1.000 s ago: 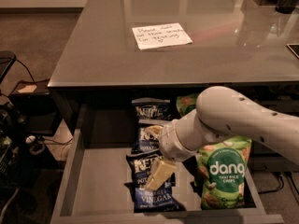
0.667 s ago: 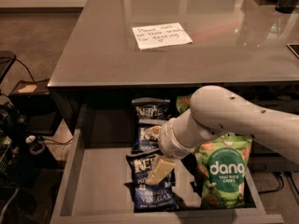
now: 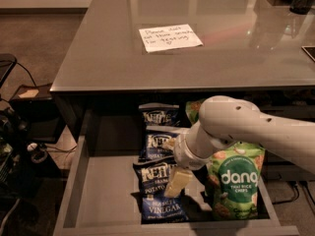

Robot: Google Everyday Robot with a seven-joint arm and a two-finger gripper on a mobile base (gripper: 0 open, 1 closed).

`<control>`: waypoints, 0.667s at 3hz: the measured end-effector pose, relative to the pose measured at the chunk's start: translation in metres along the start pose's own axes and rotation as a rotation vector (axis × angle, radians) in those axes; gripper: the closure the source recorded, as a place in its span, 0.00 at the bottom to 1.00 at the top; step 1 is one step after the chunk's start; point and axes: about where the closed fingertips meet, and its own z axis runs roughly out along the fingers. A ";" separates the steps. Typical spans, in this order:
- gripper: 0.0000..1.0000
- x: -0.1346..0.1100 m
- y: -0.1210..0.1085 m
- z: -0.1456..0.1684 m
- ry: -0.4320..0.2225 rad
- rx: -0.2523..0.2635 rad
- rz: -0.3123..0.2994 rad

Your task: Pick blue chip bag from top drawer and place on counter

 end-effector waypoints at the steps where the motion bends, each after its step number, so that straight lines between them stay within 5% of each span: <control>1: 0.35 0.016 0.004 -0.001 0.033 -0.015 0.025; 2: 0.60 0.012 0.008 -0.015 0.038 -0.026 0.062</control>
Offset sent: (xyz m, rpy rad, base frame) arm -0.0120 -0.0220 0.0222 -0.0386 0.0912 -0.0794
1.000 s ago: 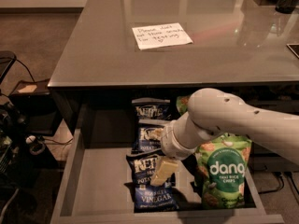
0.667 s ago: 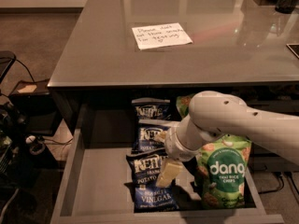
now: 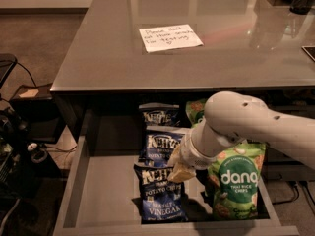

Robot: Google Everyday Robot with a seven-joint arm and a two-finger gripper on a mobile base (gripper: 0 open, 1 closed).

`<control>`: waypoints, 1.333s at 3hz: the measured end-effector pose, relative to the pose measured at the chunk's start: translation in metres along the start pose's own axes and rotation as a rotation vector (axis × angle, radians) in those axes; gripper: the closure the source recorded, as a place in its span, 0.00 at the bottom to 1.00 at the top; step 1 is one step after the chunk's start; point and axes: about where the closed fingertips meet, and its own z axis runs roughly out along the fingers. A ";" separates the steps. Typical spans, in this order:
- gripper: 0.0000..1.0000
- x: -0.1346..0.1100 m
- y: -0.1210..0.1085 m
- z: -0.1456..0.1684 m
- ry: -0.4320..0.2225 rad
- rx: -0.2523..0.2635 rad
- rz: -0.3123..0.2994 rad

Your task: Pick blue chip bag from top drawer and place on counter

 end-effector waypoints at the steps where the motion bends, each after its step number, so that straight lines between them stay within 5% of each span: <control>1: 0.82 -0.014 0.004 -0.020 -0.030 -0.013 0.033; 2: 1.00 -0.030 0.007 -0.040 -0.105 -0.029 0.069; 4: 1.00 -0.043 -0.011 -0.102 -0.344 -0.055 0.162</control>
Offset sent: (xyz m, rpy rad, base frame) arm -0.0061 0.0156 0.0795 0.2059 0.0909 -0.0894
